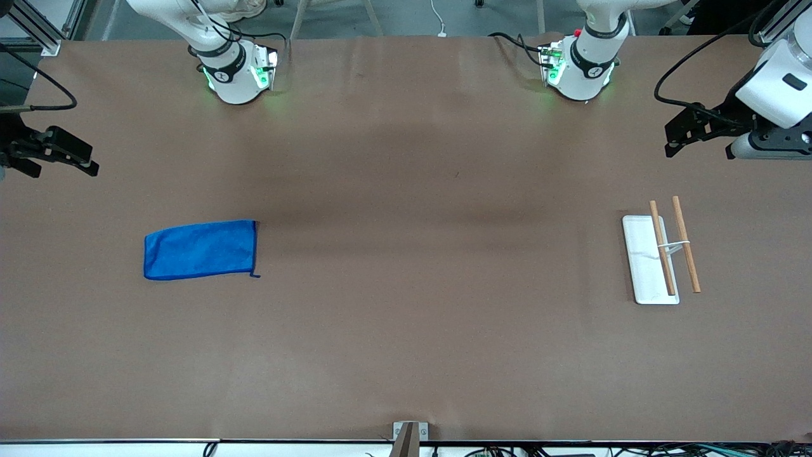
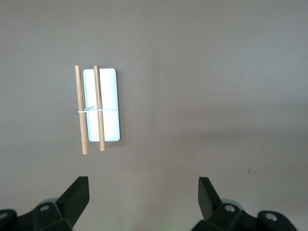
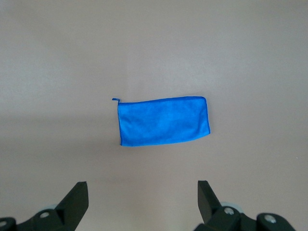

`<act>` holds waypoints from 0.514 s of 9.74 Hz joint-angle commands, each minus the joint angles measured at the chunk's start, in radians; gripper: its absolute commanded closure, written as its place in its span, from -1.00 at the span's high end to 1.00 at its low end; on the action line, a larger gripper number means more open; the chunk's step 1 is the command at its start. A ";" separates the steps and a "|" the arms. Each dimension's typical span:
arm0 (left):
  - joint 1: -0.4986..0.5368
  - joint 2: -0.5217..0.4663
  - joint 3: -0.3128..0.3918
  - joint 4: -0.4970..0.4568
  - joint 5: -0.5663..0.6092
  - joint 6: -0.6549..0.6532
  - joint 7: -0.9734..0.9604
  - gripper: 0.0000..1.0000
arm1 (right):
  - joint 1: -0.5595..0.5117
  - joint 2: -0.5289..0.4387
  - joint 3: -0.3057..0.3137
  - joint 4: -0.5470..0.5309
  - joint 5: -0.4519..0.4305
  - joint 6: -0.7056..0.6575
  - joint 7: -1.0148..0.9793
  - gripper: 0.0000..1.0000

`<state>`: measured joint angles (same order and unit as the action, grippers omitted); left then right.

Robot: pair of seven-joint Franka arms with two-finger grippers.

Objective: Right arm passes towel to left arm to hang

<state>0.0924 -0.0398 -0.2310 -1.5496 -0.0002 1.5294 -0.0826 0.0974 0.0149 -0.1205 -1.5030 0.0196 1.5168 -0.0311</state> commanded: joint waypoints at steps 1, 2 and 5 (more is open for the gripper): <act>0.004 0.024 -0.002 0.003 0.008 -0.017 0.012 1.00 | -0.002 0.005 0.001 -0.011 -0.015 0.017 -0.012 1.00; 0.003 0.024 -0.002 0.003 0.008 -0.017 0.010 1.00 | -0.002 0.016 -0.001 -0.013 -0.018 0.038 -0.012 1.00; 0.004 0.026 -0.002 0.000 0.005 -0.017 0.017 1.00 | -0.002 0.026 -0.001 -0.144 -0.017 0.185 -0.023 1.00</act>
<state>0.0928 -0.0376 -0.2297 -1.5481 -0.0002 1.5293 -0.0803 0.0969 0.0542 -0.1240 -1.5634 0.0192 1.6332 -0.0390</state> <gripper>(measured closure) 0.000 0.000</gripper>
